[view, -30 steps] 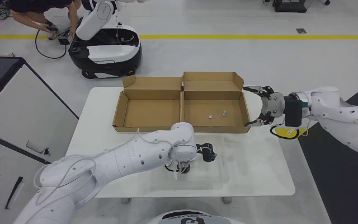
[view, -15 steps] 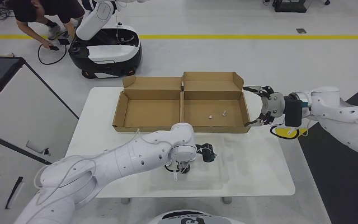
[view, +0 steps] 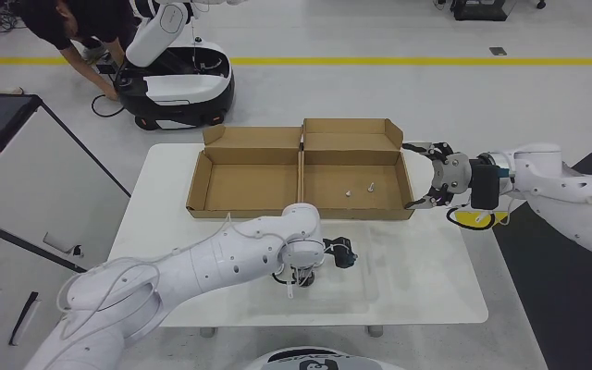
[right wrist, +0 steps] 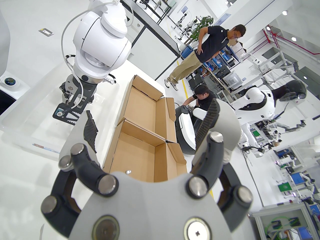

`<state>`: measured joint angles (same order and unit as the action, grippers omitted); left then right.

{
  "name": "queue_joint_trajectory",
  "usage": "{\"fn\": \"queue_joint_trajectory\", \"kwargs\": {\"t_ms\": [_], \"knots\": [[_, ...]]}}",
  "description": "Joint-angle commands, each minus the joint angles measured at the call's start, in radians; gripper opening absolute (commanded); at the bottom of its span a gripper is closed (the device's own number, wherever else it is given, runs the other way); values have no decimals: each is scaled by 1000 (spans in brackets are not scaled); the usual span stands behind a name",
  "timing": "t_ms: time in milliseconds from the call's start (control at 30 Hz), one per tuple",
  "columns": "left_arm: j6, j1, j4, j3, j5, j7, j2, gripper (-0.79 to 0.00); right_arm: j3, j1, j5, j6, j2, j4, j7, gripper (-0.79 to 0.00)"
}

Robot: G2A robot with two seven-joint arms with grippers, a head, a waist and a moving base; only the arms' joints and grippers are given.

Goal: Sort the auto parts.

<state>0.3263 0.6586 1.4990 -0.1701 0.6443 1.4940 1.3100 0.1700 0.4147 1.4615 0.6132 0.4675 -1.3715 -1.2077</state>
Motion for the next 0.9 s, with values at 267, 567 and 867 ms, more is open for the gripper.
{"fn": "queue_joint_trajectory", "kwargs": {"t_ms": [267, 567, 867], "knots": [[-7, -18, 35, 0, -17, 7, -6, -785, 0, 0, 0, 0, 0, 0, 0, 0], [-42, -112, 166, 0, -85, 42, -45, -785, 0, 0, 0, 0, 0, 0, 0, 0], [-46, -218, 294, 0, -137, 42, -103, -785, 0, 0, 0, 0, 0, 0, 0, 0]]}}
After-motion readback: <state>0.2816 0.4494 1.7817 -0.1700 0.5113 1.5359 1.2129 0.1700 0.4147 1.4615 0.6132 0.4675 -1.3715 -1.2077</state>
